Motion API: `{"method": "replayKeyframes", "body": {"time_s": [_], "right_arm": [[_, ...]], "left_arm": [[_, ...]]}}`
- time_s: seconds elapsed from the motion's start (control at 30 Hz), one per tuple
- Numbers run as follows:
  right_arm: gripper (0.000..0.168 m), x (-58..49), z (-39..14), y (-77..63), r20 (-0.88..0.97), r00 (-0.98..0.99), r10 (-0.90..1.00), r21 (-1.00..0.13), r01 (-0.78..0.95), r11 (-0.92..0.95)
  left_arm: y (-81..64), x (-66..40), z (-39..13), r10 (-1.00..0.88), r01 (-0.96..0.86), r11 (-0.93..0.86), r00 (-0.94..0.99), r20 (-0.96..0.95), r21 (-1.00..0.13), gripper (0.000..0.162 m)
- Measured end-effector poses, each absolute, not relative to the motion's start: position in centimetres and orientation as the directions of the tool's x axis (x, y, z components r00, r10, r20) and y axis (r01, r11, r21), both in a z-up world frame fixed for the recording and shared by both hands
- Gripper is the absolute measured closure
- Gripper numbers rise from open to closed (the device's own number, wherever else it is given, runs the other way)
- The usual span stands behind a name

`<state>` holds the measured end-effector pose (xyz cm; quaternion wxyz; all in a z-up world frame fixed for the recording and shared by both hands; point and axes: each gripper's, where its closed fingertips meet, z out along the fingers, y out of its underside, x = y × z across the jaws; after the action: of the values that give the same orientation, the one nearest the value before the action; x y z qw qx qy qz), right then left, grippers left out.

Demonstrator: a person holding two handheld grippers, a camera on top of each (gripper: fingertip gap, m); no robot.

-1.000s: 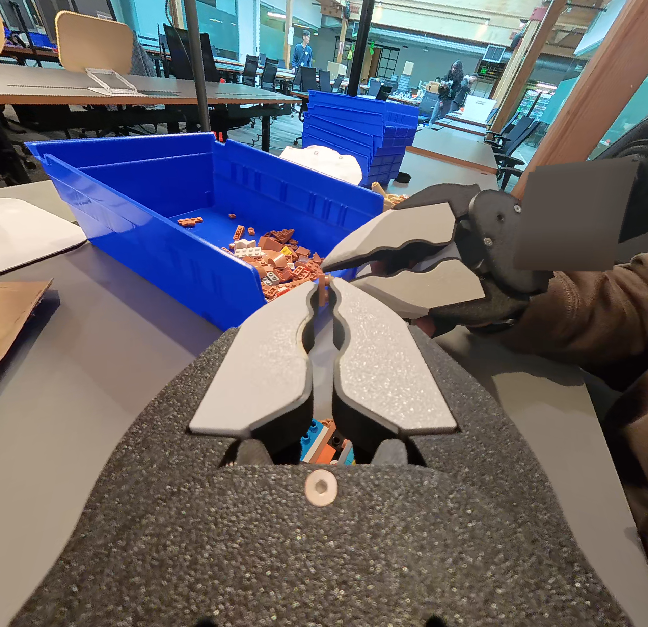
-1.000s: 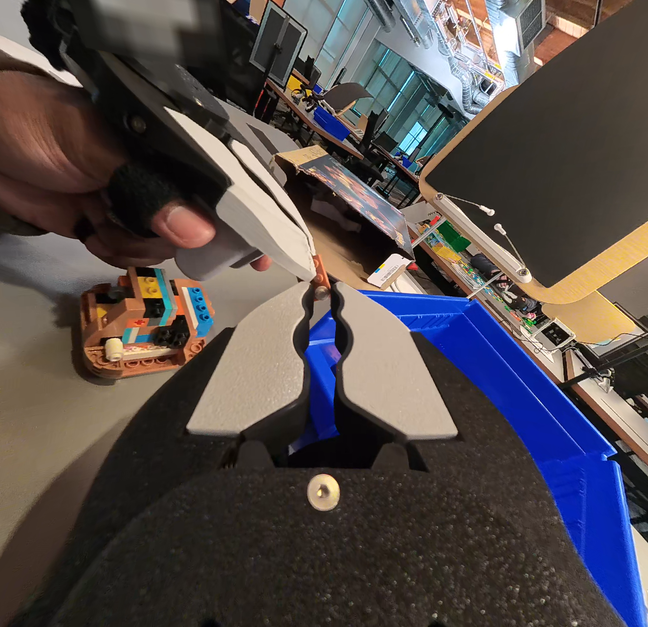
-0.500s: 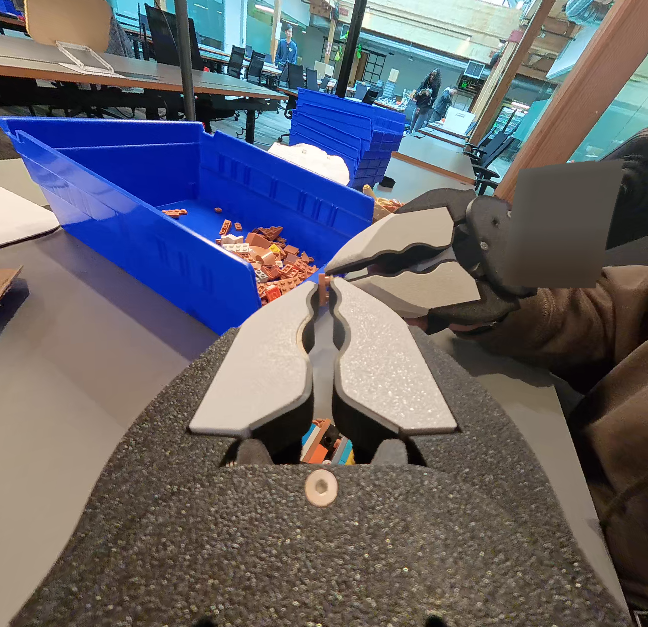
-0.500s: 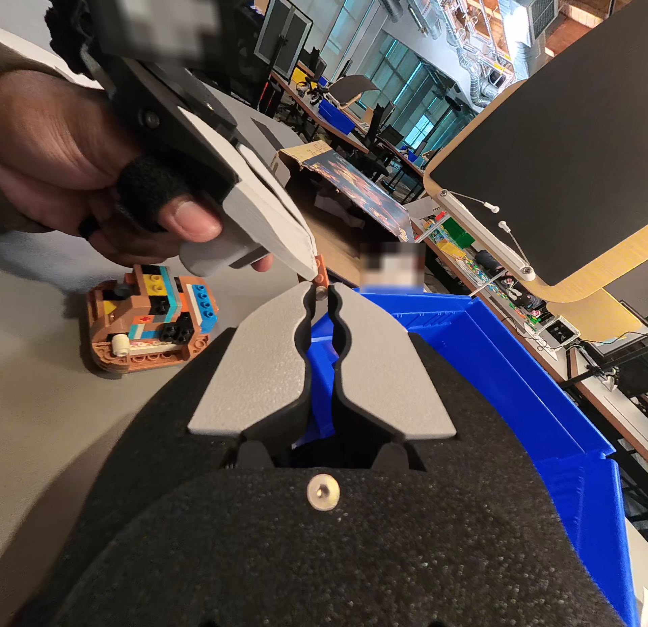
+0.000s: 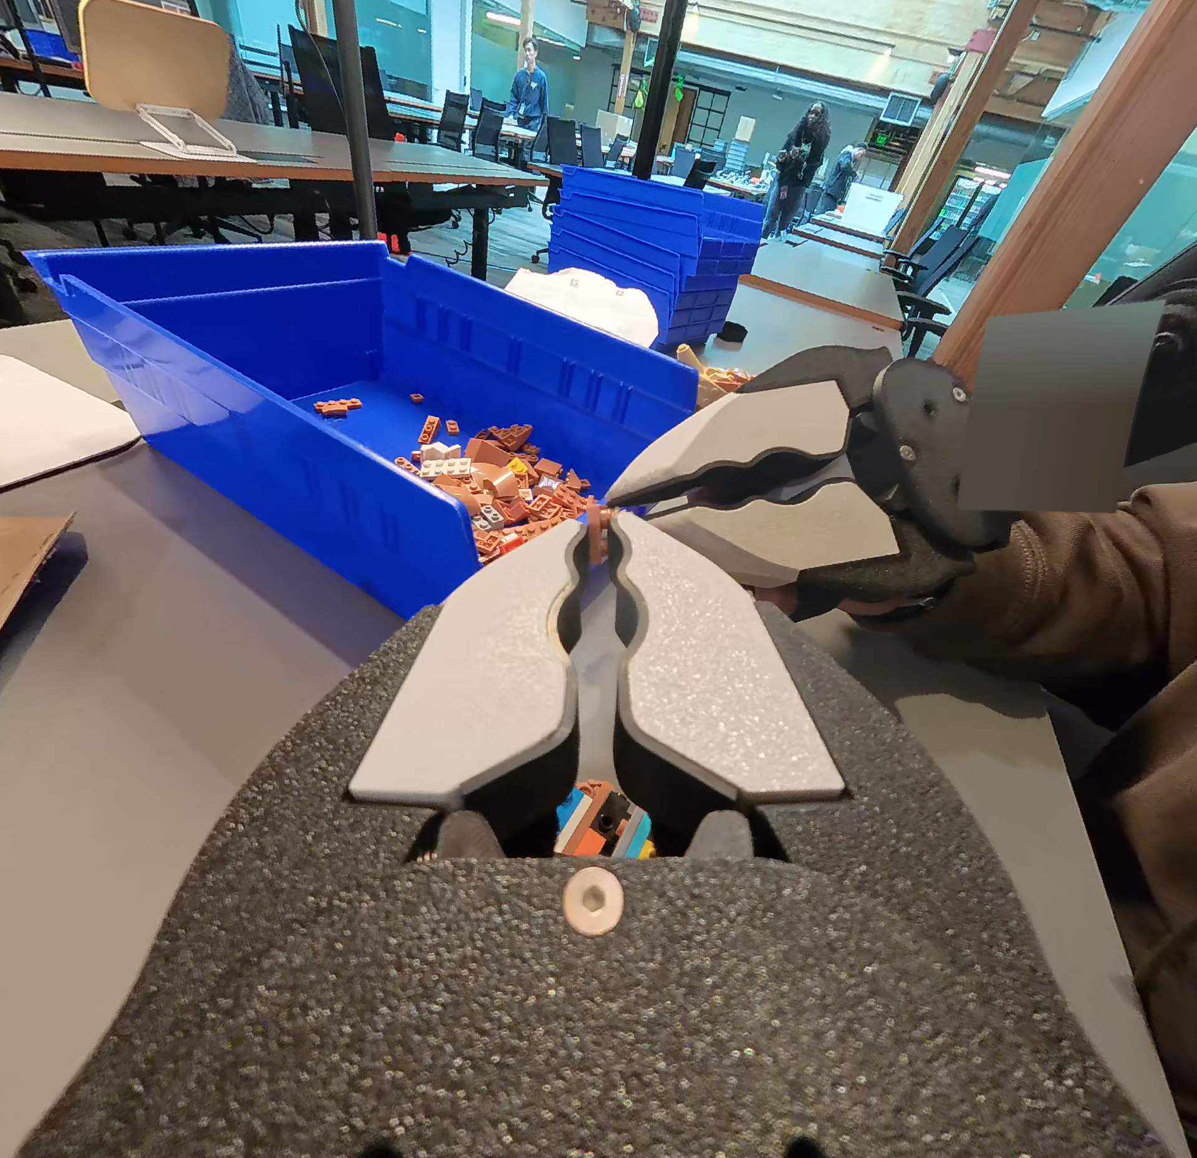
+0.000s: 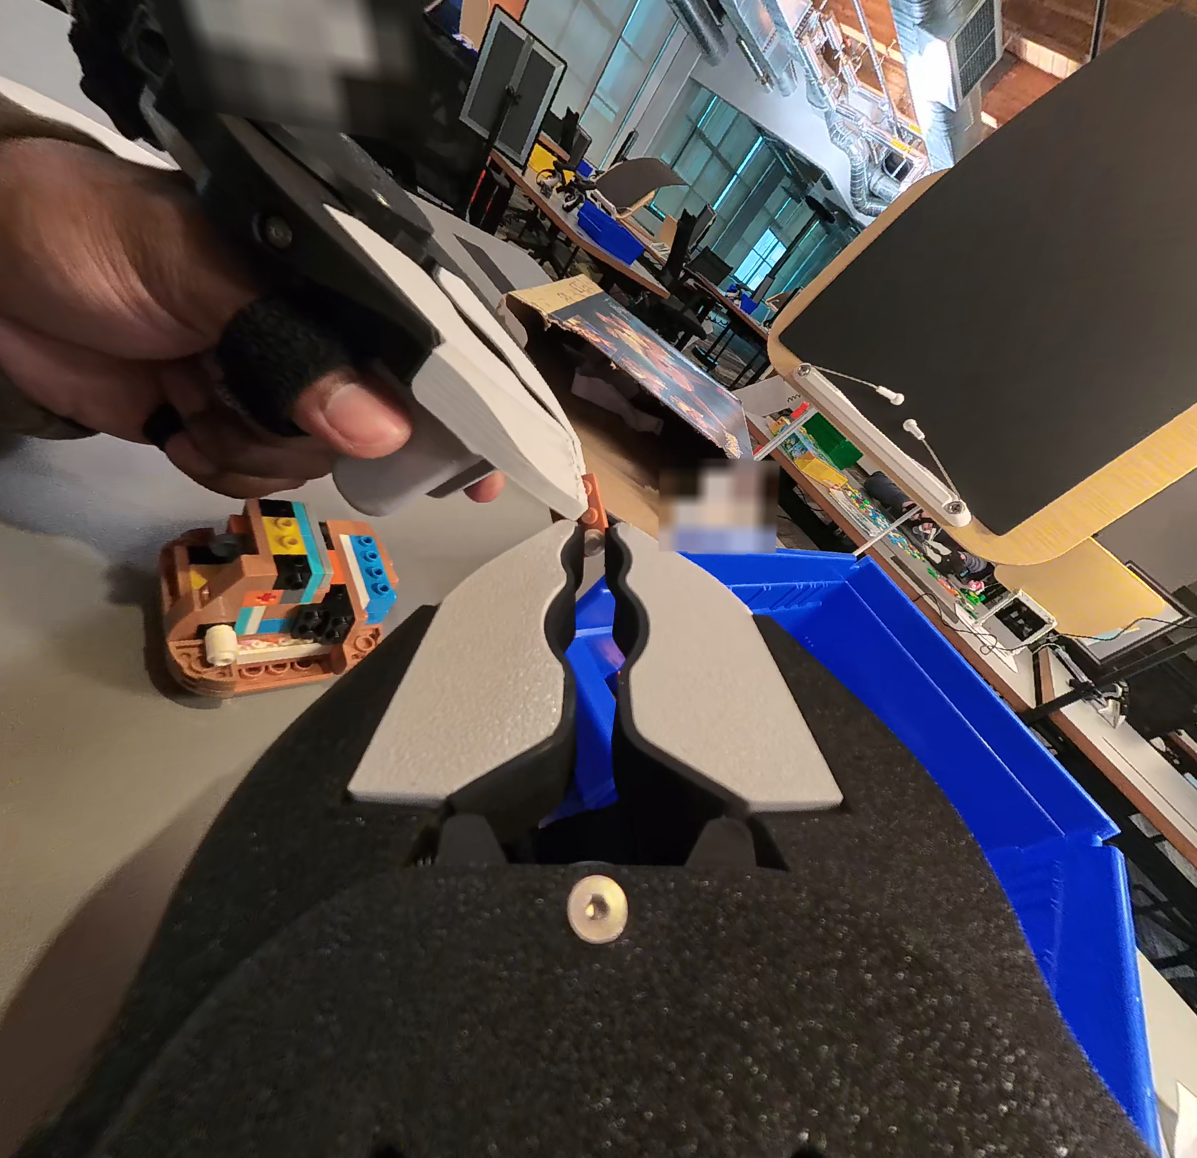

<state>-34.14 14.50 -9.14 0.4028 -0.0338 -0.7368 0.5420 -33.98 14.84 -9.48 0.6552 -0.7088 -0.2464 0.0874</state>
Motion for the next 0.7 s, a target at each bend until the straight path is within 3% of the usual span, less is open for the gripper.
{"method": "replayKeyframes", "body": {"time_s": [0.03, 0.37, 0.47, 0.53, 0.7], "right_arm": [[0.163, -34.1, -9.1, 14.5, 0.556, -0.674, 0.486, -0.826, -0.387, 0.409], [0.164, -34.0, -8.9, 14.6, 0.532, -0.691, 0.489, -0.843, -0.384, 0.376], [0.165, -32.0, -7.3, 14.1, 0.521, -0.725, 0.451, -0.853, -0.447, 0.268], [0.165, -31.9, -6.9, 14.0, 0.553, -0.688, 0.471, -0.833, -0.471, 0.29], [0.164, -35.9, -7.6, 16.3, 0.547, -0.569, 0.614, -0.837, -0.385, 0.389]], "left_arm": [[14.9, -34.0, -9.5, 0.464, 0.228, -0.02, 0.865, 0.193, -0.974, 0.157], [15.0, -34.0, -9.4, 0.462, 0.206, -0.028, 0.871, 0.17, -0.978, 0.157], [13.3, -35.9, -9.7, 0.558, 0.216, -0.021, 0.813, 0.168, -0.976, 0.158], [11.7, -37.1, -9.3, 0.551, 0.29, 0.071, 0.786, 0.28, -0.954, 0.158], [11.4, -37.2, -8.4, 0.504, 0.3, 0.114, 0.804, 0.315, -0.947, 0.158]]}}
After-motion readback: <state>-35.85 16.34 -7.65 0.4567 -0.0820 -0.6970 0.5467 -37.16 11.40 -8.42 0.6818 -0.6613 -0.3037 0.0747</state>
